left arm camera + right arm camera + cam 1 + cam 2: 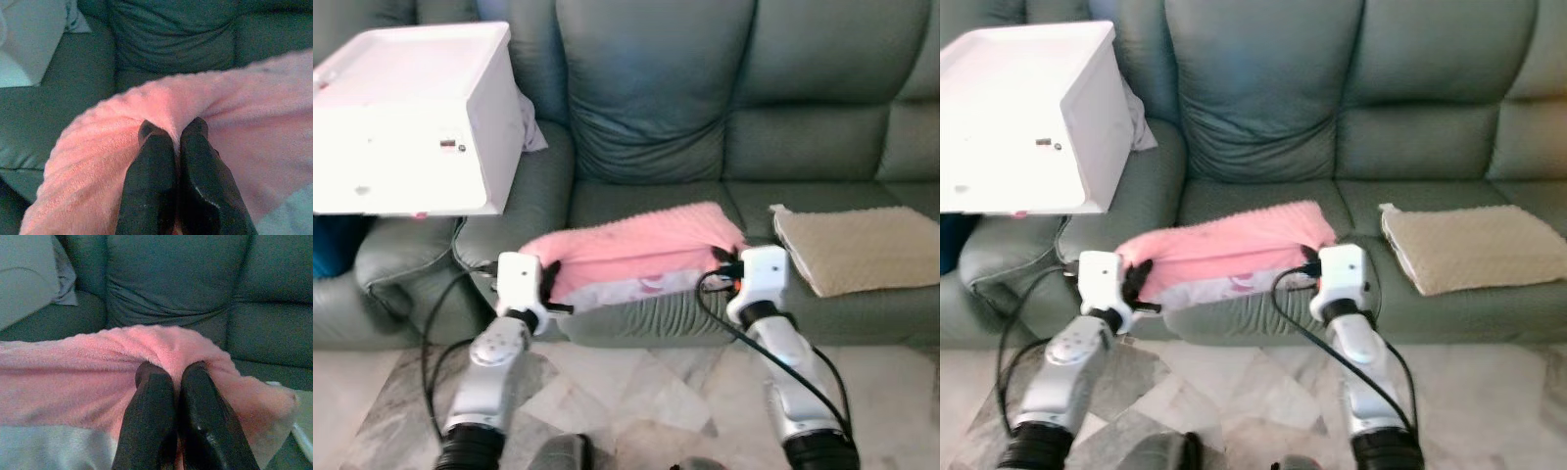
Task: Move the pillow to the sofa
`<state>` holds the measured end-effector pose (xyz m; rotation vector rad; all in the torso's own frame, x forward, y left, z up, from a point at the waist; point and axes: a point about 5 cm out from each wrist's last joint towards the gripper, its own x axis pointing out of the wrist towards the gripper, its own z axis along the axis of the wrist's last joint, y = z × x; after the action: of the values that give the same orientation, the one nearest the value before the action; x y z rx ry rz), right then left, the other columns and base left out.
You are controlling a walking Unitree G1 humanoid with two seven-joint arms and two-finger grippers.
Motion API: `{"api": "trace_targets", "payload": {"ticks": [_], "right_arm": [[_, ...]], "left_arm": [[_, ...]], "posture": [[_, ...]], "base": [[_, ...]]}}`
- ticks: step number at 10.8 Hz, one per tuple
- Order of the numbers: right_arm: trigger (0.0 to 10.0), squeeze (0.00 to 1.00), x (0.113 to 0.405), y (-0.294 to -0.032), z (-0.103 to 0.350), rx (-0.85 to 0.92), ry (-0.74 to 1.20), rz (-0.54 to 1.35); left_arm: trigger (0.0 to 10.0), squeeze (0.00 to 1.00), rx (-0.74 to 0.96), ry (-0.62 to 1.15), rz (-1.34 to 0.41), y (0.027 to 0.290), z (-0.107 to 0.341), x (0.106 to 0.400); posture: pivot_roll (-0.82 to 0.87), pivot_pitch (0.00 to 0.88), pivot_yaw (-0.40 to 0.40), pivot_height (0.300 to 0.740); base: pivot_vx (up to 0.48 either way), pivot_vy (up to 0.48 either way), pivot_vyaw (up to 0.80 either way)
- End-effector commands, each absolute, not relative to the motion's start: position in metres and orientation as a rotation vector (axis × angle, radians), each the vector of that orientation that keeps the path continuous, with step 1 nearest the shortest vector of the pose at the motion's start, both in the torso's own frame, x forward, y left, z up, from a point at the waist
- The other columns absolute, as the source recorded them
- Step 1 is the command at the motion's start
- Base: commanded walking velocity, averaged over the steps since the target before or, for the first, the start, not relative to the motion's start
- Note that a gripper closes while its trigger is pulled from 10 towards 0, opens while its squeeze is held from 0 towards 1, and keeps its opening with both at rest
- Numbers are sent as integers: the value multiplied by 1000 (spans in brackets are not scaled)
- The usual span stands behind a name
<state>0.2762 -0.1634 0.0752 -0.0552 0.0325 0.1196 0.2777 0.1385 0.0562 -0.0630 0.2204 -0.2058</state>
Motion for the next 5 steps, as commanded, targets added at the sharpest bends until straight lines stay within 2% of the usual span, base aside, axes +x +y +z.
{"api": "trace_targets", "payload": {"ticks": [1,3,5], "right_arm": [[10000,0,278,-166,81,-45,2,90],[10000,0,277,-168,81,-46,4,84],[10000,0,277,-169,82,-38,0,80]], "left_arm": [[10000,0,-58,193,-189,146,62,281],[10000,0,-63,189,-203,144,62,281],[10000,0,-67,186,-212,142,63,281]], "posture": [[-42,0,-7,740],[-46,0,-4,740],[-49,0,-5,740]], "base": [[0,0,0],[0,0,0],[277,0,0]]}}
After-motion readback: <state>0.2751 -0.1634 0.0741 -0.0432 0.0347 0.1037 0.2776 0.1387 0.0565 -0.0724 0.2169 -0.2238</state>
